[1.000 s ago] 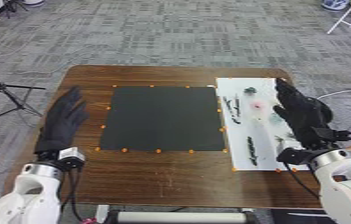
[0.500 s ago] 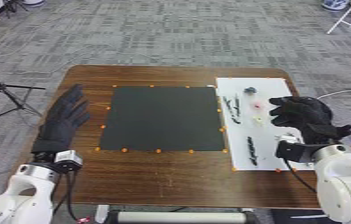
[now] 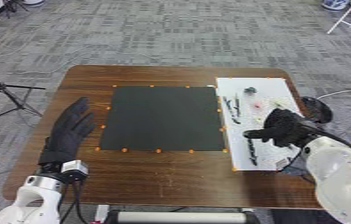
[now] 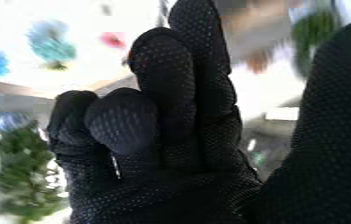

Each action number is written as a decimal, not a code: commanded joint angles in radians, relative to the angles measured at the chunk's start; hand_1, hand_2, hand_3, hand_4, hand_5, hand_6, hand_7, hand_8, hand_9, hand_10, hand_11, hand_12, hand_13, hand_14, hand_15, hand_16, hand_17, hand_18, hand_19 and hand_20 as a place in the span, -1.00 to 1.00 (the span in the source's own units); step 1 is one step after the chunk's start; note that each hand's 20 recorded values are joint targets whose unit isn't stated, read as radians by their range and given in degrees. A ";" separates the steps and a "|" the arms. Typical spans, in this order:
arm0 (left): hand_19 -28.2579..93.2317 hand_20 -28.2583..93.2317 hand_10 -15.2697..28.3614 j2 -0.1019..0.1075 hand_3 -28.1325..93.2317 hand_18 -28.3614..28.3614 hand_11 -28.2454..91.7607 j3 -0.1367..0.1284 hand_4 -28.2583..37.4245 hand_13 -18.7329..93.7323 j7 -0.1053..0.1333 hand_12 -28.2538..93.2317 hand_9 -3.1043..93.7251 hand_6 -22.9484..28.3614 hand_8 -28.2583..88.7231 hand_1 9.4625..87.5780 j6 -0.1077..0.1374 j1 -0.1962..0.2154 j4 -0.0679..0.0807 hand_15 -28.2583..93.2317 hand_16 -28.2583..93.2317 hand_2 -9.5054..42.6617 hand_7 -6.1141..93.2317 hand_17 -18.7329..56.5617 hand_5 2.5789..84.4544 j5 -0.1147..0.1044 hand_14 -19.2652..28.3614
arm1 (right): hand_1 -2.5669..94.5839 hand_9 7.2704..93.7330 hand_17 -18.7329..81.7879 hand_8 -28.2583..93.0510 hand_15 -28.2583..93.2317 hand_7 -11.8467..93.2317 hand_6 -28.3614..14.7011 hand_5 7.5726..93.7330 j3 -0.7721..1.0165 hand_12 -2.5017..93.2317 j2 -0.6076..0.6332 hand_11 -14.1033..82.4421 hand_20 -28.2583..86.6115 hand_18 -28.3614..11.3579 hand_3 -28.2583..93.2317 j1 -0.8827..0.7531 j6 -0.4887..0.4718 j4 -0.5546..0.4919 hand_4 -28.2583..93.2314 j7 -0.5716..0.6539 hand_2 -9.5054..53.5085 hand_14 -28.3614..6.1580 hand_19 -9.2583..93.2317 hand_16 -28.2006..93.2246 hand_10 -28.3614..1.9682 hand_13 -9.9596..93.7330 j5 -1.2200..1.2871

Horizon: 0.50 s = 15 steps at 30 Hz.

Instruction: Arrange flowers

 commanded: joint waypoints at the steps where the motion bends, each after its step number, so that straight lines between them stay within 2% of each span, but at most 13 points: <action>1: 0.03 -0.39 0.08 0.003 0.43 0.67 -0.37 0.006 -1.00 -0.47 0.013 -0.14 -0.68 -0.04 -0.72 -0.51 -0.033 -0.033 0.018 -0.47 -0.34 -0.98 -0.42 -1.00 -0.65 0.004 0.33 | -0.12 0.70 0.21 -0.78 0.73 0.07 0.30 0.64 -0.123 -0.30 -0.019 0.30 0.36 -0.64 -0.48 0.105 -0.252 0.123 -0.74 0.029 -0.94 0.04 1.00 -0.06 0.01 0.60 -0.227; 3: 0.03 -0.39 0.08 0.001 0.43 0.67 -0.37 0.004 -1.00 -0.47 0.014 -0.15 -0.68 -0.04 -0.72 -0.52 -0.044 -0.038 0.021 -0.47 -0.34 -0.99 -0.42 -1.00 -0.65 0.009 0.33 | -0.09 0.68 0.20 -0.78 0.73 0.07 0.30 0.63 -0.124 -0.30 -0.023 0.30 0.34 -0.62 -0.59 0.108 -0.260 0.133 -0.70 0.045 -0.94 0.04 1.00 -0.05 0.01 0.59 -0.209; 4: 0.03 -0.39 0.08 0.002 0.43 0.67 -0.37 0.004 -1.00 -0.47 0.014 -0.15 -0.68 -0.04 -0.72 -0.52 -0.038 -0.037 0.020 -0.47 -0.34 -0.99 -0.42 -1.00 -0.65 0.009 0.33 | -0.08 0.68 0.19 -0.78 0.73 0.08 0.30 0.62 -0.130 -0.30 -0.022 0.30 0.34 -0.62 -0.62 0.109 -0.259 0.142 -0.69 0.034 -0.94 0.05 1.00 -0.05 0.01 0.58 -0.233; 8: 0.03 -0.39 0.07 0.000 0.44 0.67 -0.37 -0.004 -1.00 -0.47 0.011 -0.15 -0.68 -0.04 -0.72 -0.53 -0.046 -0.026 0.016 -0.47 -0.34 -0.99 -0.42 -1.00 -0.65 0.005 0.33 | -0.09 0.66 0.17 -0.78 0.73 0.08 0.28 0.60 -0.138 -0.30 -0.019 0.31 0.32 -0.61 -0.61 0.109 -0.268 0.151 -0.67 0.027 -0.93 0.03 1.00 -0.05 0.02 0.57 -0.226; 12: 0.03 -0.39 0.07 -0.004 0.45 0.67 -0.37 -0.002 -1.00 -0.46 0.009 -0.15 -0.68 -0.04 -0.72 -0.53 -0.046 -0.024 0.015 -0.46 -0.34 -0.99 -0.42 -1.00 -0.65 0.003 0.34 | -0.12 0.64 0.16 -0.79 0.73 0.08 0.28 0.59 -0.161 -0.30 -0.029 0.31 0.31 -0.63 -0.54 0.104 -0.272 0.142 -0.69 0.021 -0.92 0.01 1.00 -0.05 0.02 0.56 -0.238; 15: 0.03 -0.39 0.07 -0.004 0.45 0.67 -0.37 0.001 -1.00 -0.46 0.010 -0.15 -0.68 -0.04 -0.72 -0.54 -0.046 -0.024 0.016 -0.46 -0.35 -0.99 -0.42 -1.00 -0.65 -0.003 0.34 | -0.15 0.64 0.16 -0.79 0.73 0.07 0.28 0.59 -0.174 -0.30 -0.051 0.31 0.30 -0.63 -0.36 0.099 -0.287 0.122 -0.76 0.009 -0.93 0.01 1.00 -0.06 0.01 0.55 -0.236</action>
